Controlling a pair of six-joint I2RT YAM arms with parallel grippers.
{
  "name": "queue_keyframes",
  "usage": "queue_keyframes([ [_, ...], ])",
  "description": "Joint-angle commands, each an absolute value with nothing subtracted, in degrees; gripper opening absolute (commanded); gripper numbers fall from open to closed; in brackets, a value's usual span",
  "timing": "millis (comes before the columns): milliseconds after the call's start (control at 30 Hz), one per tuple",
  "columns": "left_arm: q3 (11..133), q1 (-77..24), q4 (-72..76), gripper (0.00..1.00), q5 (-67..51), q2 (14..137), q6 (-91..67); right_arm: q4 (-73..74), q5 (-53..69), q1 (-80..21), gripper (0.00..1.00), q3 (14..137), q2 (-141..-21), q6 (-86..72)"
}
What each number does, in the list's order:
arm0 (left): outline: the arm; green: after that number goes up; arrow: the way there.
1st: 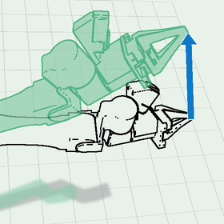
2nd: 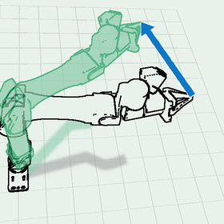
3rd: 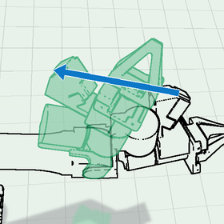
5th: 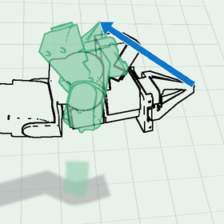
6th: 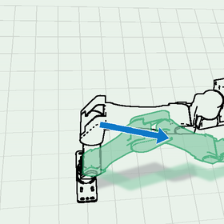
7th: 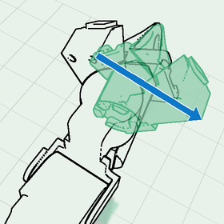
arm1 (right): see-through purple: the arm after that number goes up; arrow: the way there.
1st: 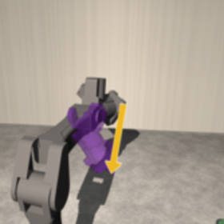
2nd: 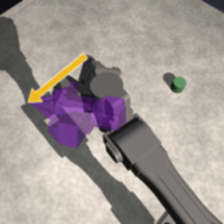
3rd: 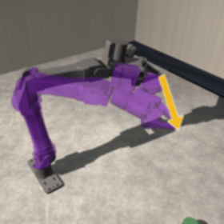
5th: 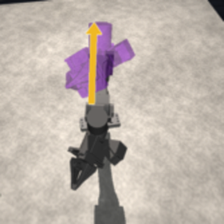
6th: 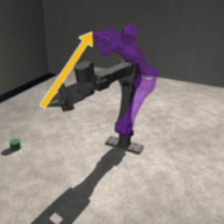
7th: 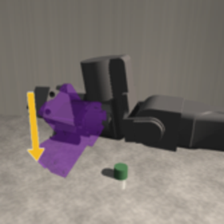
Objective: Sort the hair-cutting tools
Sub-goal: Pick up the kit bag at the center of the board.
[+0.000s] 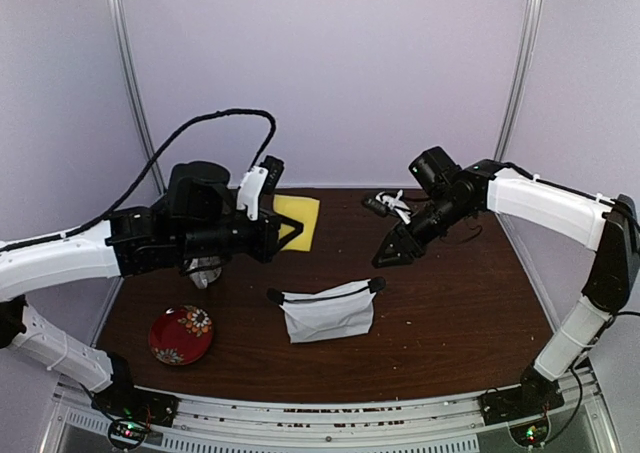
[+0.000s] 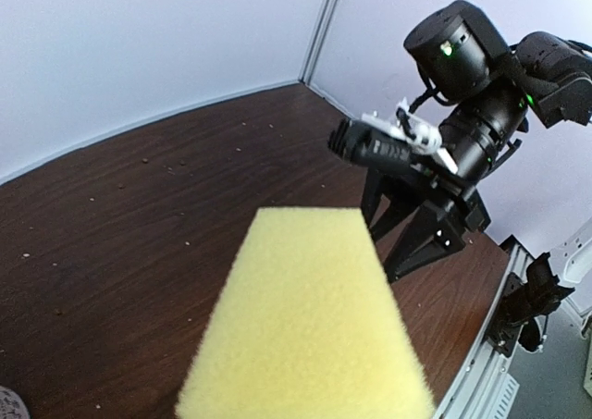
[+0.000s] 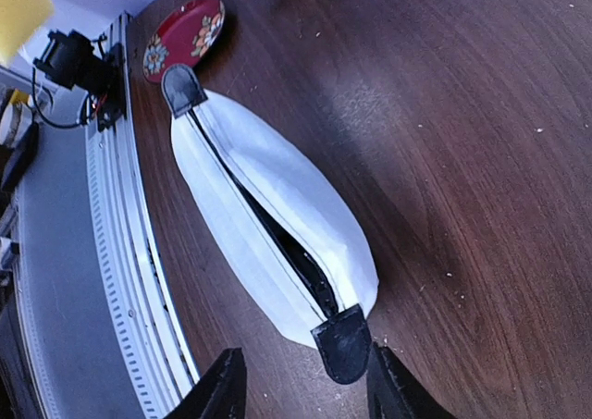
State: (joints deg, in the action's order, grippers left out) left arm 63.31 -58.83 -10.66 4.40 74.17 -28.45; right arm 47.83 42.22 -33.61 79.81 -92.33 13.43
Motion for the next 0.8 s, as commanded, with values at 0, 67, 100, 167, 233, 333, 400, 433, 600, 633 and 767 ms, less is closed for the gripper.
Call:
queue_keyframes([
  [0,60.7,-58.8,-16.5,0.00,10.2,69.1,-24.2,50.7,32.9,-38.3,0.47,83.4,-94.5,21.1],
  [67,58.8,-58.8,-16.5,0.00,10.9,66.9,-25.5,50.9,28.1,-40.5,0.48,84.4,-96.0,24.0],
  [100,57.8,-58.8,-16.1,0.00,11.2,65.9,-26.2,51.2,26.5,-41.5,0.48,85.1,-96.9,26.1],
  [167,55.3,-58.8,-14.5,0.00,12.0,63.7,-27.9,51.7,23.2,-43.5,0.49,86.9,-98.7,27.9],
  [233,52.9,-58.8,-12.9,0.00,13.0,61.8,-29.4,51.6,20.7,-45.2,0.50,88.5,-100.2,28.8],
  [333,50.4,-58.8,-11.9,0.00,14.5,59.1,-31.0,51.7,17.1,-47.9,0.51,91.5,-103.3,29.4],
  [400,49.5,-58.8,-12.1,0.00,16.2,57.7,-31.6,52.2,14.9,-50.0,0.51,93.9,-105.4,29.2],
  [433,49.1,-58.8,-12.3,0.00,16.9,56.9,-31.7,52.6,14.6,-50.9,0.51,95.1,-106.5,29.4],
  [600,48.4,-58.8,-13.6,0.00,19.5,53.6,-31.8,53.2,15.0,-54.2,0.52,99.3,-110.6,29.7],
  [633,48.3,-58.8,-13.9,0.00,19.9,53.2,-31.8,53.6,15.0,-54.7,0.52,100.2,-111.4,29.7],
  [767,47.7,-58.8,-15.0,0.00,21.0,51.7,-32.5,53.5,13.8,-56.6,0.55,102.3,-113.7,29.3],
])
